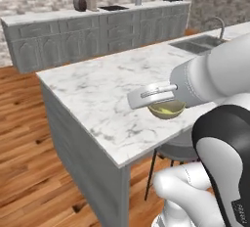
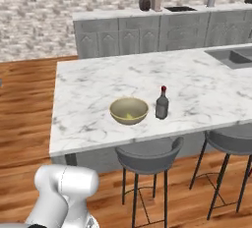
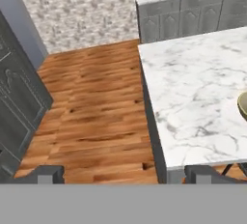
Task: There is a bowl on the dining counter. Grab a lemon wedge from the fridge and place it in the bowl. Then get the liquor bottle and glass cup from the cabinet and place them next to the bowl.
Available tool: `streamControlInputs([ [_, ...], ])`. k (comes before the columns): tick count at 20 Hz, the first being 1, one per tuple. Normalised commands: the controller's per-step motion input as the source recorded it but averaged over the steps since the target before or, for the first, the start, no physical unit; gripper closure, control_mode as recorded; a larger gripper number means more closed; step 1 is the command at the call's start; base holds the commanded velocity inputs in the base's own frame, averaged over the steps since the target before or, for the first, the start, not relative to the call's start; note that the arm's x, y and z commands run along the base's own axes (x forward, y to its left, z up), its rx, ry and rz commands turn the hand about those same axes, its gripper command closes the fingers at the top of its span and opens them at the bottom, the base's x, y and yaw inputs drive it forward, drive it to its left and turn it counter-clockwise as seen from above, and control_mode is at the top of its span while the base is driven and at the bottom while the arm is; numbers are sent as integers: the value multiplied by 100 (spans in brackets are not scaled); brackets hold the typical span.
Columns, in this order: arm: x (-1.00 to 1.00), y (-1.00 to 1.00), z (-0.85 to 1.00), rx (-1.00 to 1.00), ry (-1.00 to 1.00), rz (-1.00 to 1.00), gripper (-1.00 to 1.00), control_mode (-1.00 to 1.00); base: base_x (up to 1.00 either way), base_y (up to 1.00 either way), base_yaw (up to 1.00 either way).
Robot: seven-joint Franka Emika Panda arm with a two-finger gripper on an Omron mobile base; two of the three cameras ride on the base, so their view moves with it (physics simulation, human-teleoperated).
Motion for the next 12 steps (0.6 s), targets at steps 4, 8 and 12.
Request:
streamControlInputs([
  [4,0,0,0,0,0,0,-100,100,1,99,-44],
  [8,0,0,0,0,0,0,-100,100,6,100,-43],
  [12,0,0,0,0,0,0,-100,100,13,100,-42],
])
